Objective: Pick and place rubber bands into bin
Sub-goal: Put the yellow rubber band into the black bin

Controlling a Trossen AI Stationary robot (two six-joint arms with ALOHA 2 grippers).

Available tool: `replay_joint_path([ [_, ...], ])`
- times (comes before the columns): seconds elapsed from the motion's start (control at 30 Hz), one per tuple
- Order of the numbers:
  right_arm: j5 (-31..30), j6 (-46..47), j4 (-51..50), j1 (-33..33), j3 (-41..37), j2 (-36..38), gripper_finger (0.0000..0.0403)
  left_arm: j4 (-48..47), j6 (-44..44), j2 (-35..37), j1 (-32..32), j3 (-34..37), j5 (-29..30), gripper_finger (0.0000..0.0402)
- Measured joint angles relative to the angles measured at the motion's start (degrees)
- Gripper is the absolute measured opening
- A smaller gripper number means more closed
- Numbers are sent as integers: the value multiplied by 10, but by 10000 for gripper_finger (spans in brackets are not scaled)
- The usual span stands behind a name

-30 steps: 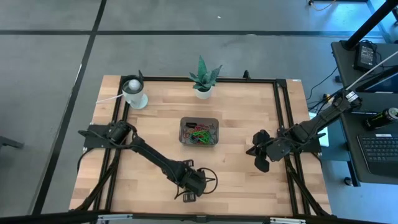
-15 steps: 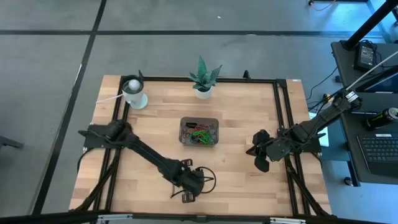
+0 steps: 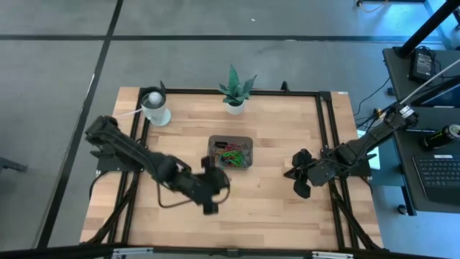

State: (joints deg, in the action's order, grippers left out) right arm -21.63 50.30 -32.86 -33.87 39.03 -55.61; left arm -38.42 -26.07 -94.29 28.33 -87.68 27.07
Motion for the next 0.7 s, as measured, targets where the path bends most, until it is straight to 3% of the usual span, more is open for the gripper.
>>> replay_joint_path([
  [0.27,0,2,0,0,0,0,16,-4,94,44,-102,0,20,2],
  [0.47,-13,16,0,0,0,0,17,-4,123,38,-190,10,-46,2],
  [0.7,-24,29,5,0,0,0,17,-23,123,11,-248,61,-113,2],
])
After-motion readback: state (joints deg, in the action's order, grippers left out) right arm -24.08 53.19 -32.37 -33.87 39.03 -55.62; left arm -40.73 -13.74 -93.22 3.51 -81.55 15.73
